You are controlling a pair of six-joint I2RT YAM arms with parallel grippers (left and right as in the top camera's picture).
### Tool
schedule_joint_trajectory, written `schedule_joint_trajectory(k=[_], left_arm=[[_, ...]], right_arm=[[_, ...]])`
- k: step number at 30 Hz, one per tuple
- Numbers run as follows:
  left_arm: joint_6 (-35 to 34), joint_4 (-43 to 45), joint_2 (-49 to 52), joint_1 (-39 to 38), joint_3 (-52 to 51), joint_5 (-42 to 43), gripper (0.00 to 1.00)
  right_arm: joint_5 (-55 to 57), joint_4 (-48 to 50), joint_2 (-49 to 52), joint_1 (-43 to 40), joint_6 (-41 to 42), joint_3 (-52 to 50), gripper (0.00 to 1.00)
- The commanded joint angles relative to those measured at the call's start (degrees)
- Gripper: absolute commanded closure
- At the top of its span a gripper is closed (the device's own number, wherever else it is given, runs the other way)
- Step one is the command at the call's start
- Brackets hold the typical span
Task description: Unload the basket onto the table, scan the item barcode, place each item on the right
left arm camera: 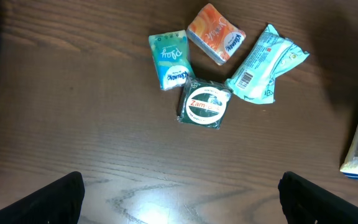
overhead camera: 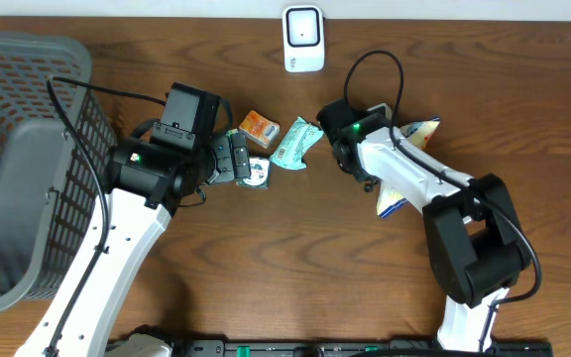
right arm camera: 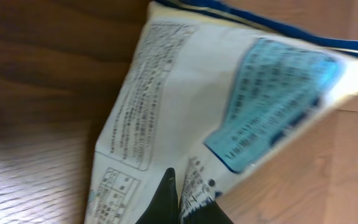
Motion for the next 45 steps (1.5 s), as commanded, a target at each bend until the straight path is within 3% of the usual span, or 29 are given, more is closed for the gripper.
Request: schedule_joint_trajectory(k=[1, 3, 7, 15, 26, 31, 37, 45], left_arm=[[0.3, -0.1, -0.2, 0.1, 0.9, -0.7, 0.02], [0.3, -0.1, -0.2, 0.1, 0.9, -0.7, 0.02], [0.3, -0.1, -0.2, 0.1, 0.9, -0.7, 0.02], [0.3, -0.1, -0.2, 0.1, 0.9, -0.7, 0.02], [0.3, -0.1, -0.2, 0.1, 0.9, -0.7, 0.02], [0.3, -0.1, -0.2, 0.1, 0.9, -0.7, 0.02], [0.3, -0.1, -0.2, 0.1, 0.9, -0.7, 0.02], [0.3, -0.1, -0.2, 0.1, 0.9, -0.7, 0.02]], right_arm=[[-4.7, 0.9, 0.9, 1.9, -0.4, 0.3, 0.88], [-4.7, 1.5, 0.9, 3.3, -0.3, 1.2, 0.67], [-6.1, 1.9, 0.9, 5.7, -0.4, 3.9, 0.38], [-21.9, 5.4, 0.9, 7.4, 0.6, 9.1, 0.2], [-26.0, -3.1, 0.9, -2.2, 1.2, 15.0, 0.12], [-37.3, -3.8, 0.9, -8.4, -0.1, 13.8, 0.12], [-47.7, 1.9, 0.9, -12.0, -0.5, 8.2, 0.13], [-48.6, 13.5, 0.9, -11.4, 0.2, -1.9, 0.22]])
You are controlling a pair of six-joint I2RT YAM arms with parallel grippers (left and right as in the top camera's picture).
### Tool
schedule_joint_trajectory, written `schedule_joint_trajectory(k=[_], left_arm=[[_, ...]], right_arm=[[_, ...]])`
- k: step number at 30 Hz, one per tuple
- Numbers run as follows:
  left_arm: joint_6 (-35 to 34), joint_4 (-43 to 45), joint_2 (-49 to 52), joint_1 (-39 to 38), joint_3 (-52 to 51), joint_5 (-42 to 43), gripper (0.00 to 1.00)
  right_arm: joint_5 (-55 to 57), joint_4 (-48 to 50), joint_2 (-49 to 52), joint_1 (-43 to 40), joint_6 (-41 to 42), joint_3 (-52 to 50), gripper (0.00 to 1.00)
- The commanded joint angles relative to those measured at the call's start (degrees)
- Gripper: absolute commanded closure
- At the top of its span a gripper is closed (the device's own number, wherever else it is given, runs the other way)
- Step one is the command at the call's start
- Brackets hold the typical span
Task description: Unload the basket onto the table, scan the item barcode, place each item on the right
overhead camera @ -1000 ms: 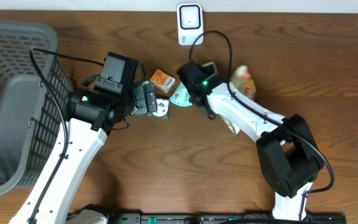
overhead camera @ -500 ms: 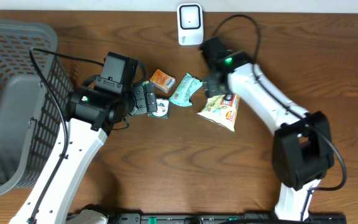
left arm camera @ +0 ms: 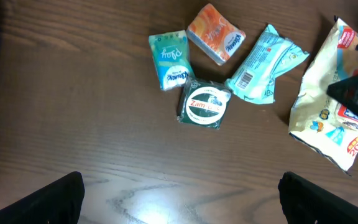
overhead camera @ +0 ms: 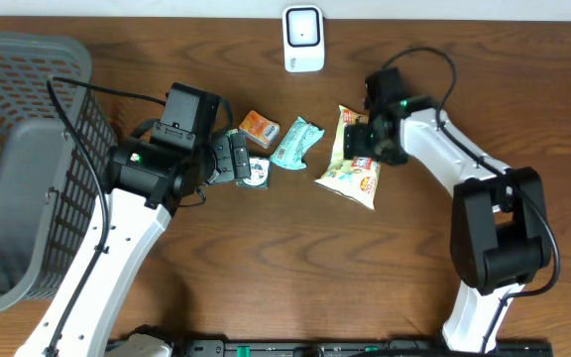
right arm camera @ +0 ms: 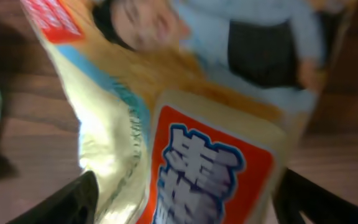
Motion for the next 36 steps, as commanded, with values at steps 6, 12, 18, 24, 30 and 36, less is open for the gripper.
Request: schedule_joint_trajectory(k=[6, 12, 18, 24, 30, 36], left_arm=[[0.3, -0.1, -0.2, 0.1, 0.9, -0.7, 0.02], [0.3, -0.1, -0.2, 0.1, 0.9, -0.7, 0.02], [0.3, -0.1, -0.2, 0.1, 0.9, -0.7, 0.02], [0.3, -0.1, -0.2, 0.1, 0.9, -0.7, 0.02], [0.3, -0.1, -0.2, 0.1, 0.9, -0.7, 0.02], [0.3, -0.1, -0.2, 0.1, 0.9, -0.7, 0.02]], right_arm=[[-1.8, 4.8, 0.5, 0.5, -0.2, -6.1, 0.85], [-1.8, 0.6, 0.1, 0.2, -0.2, 0.8, 0.99], [-1.7, 1.4, 0.1, 0.2, -2.1, 12.3, 0.99], [-1.8, 19.1, 0.2, 0.2, -2.4, 14.7, 0.99], [-1.8, 39.7, 3.5, 0.4, -2.4, 14.5, 0.99], [-1.7, 67.8, 13.0, 1.7, -1.7, 14.5, 0.99]])
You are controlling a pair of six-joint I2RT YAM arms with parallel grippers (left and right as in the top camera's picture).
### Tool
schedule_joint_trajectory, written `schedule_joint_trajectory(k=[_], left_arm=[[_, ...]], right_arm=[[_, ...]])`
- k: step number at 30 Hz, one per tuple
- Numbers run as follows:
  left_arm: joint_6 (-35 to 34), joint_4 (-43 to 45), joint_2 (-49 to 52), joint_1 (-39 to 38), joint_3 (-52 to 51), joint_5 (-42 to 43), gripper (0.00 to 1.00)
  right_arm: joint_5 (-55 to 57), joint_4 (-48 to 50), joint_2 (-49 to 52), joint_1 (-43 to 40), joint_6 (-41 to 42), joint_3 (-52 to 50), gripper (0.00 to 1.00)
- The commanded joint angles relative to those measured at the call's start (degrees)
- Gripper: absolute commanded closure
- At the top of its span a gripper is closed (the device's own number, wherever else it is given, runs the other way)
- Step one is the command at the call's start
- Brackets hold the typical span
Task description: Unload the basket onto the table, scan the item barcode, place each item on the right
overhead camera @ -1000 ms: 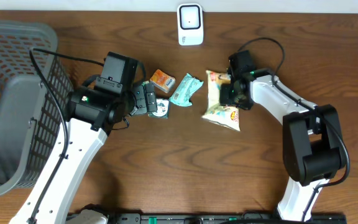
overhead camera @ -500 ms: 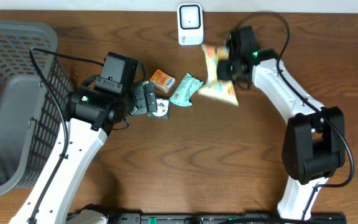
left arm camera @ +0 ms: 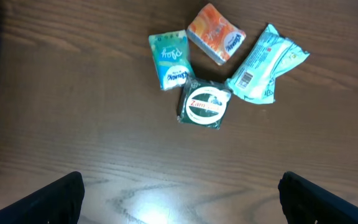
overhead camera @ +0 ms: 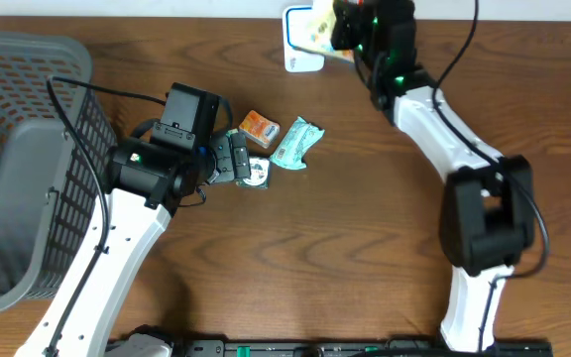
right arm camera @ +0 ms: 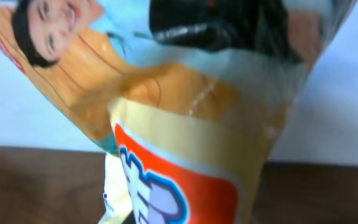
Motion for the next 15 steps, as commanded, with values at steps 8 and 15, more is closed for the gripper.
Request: schedule_joint_trajectory(k=[8, 15], left_arm=[[0.3, -0.1, -0.2, 0.1, 0.9, -0.7, 0.02], [0.3, -0.1, -0.2, 0.1, 0.9, -0.7, 0.02]], right_arm=[[10.0, 28.7, 15.5, 3.7, 0.0, 0.6, 0.99], [11.6, 28.4, 16.1, 4.3, -1.7, 2.3, 0.99]])
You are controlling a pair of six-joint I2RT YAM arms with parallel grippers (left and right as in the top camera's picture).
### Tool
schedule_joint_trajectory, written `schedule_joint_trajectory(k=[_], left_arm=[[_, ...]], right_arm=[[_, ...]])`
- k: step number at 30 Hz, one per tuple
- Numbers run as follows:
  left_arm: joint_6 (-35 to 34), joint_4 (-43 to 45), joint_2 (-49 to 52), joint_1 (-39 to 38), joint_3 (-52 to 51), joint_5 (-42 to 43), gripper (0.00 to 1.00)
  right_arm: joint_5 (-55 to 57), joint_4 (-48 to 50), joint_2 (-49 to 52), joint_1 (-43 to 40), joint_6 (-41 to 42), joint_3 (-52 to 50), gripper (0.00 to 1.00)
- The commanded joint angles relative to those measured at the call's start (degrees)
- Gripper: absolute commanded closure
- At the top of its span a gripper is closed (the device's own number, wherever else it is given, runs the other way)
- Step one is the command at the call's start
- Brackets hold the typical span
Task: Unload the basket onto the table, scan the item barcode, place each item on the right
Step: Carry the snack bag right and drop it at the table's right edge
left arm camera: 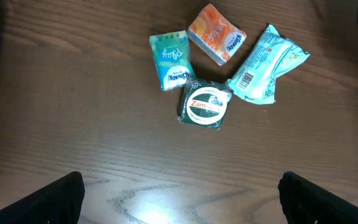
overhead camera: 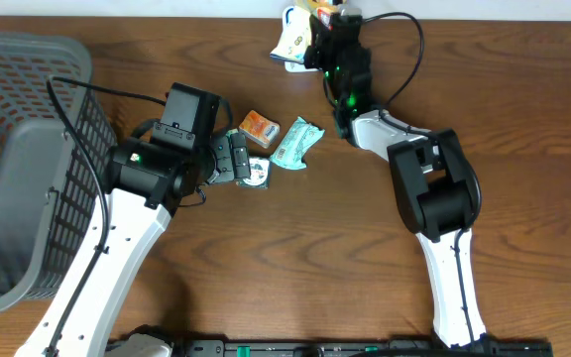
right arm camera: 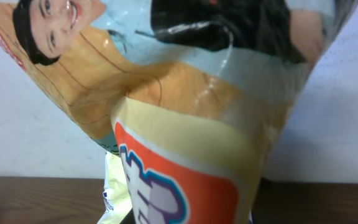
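Note:
A snack bag (overhead camera: pixel 291 40) with an orange label and a printed face (right arm camera: pixel 185 124) is held at the table's back edge. My right gripper (overhead camera: pixel 317 45) is shut on it. Its fingers are hidden behind the bag in the right wrist view. The bag covers most of the white scanner, of which only a corner (overhead camera: pixel 287 13) shows. My left gripper (left arm camera: pixel 180 202) hangs open over the table's middle, nothing between its dark fingertips (left arm camera: pixel 48 199).
Below the left gripper lie a green tissue pack (left arm camera: pixel 168 60), an orange tissue pack (left arm camera: pixel 215 35), a teal packet with a barcode (left arm camera: pixel 266 62) and a round green tin (left arm camera: pixel 205 104). A grey mesh basket (overhead camera: pixel 28 149) fills the far left.
My right gripper and the snack bag have shifted left along the back edge, so the bag now lies across the scanner. The left arm and the small items have not moved.
My right gripper held the snack bag low at the right of the table, its printed back toward the wrist camera. Then the bag hung beside the teal packet, front up. Later it was at the back edge by the scanner, and now covers it.

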Motion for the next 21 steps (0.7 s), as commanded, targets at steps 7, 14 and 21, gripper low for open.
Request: schedule_joint_trajectory(k=[7, 14, 21], left_arm=[[0.3, -0.1, -0.2, 0.1, 0.9, -0.5, 0.02], [0.3, -0.1, -0.2, 0.1, 0.9, -0.5, 0.03], [0.3, -0.1, -0.2, 0.1, 0.9, -0.5, 0.02]], right_arm=[[2.7, -1.4, -6.0, -1.7, -2.4, 4.0, 0.99], [3.2, -21.7, -17.2, -8.7, -6.8, 4.0, 0.99], [3.2, -45.5, -21.9, -19.5, -18.9, 4.0, 0.99]])
